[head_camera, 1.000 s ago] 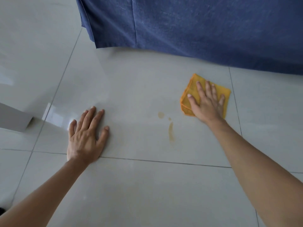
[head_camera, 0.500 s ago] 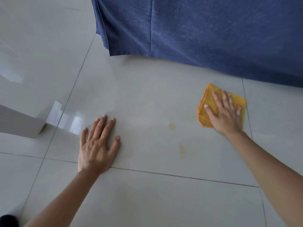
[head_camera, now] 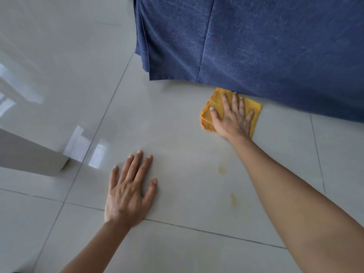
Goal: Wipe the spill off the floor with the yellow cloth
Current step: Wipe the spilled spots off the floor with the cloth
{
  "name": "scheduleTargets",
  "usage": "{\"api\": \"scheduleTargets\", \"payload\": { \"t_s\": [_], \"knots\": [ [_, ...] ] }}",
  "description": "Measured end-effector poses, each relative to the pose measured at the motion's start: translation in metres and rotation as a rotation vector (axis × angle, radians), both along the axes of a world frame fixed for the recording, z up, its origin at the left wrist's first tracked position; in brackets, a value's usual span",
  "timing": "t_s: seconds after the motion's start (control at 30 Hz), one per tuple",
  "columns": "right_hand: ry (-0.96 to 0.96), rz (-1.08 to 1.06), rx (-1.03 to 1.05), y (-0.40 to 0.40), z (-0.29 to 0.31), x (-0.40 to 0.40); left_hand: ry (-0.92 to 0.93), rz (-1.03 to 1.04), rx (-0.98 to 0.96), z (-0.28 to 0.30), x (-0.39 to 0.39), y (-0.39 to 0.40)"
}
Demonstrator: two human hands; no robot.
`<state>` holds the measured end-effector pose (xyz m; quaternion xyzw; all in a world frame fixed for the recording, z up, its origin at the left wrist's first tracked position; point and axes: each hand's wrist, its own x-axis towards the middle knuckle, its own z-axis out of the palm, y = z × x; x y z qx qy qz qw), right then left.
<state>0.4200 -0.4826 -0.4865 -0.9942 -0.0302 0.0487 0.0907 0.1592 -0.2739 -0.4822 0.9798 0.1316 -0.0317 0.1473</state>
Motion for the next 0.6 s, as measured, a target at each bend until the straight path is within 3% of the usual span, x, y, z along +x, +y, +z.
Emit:
{"api": "scheduleTargets", "payload": {
  "t_s": [0.3,0.6],
  "knots": [
    [-0.004,0.183,0.036,0.103,0.0,-0.006,-0.013,-0.006,0.006,-0.001,0.001,0.0],
    [0.024,0.515,0.041,0.183,0.003,-0.039,-0.032,-0.015,0.015,-0.003,0.001,0.0]
  ]
}}
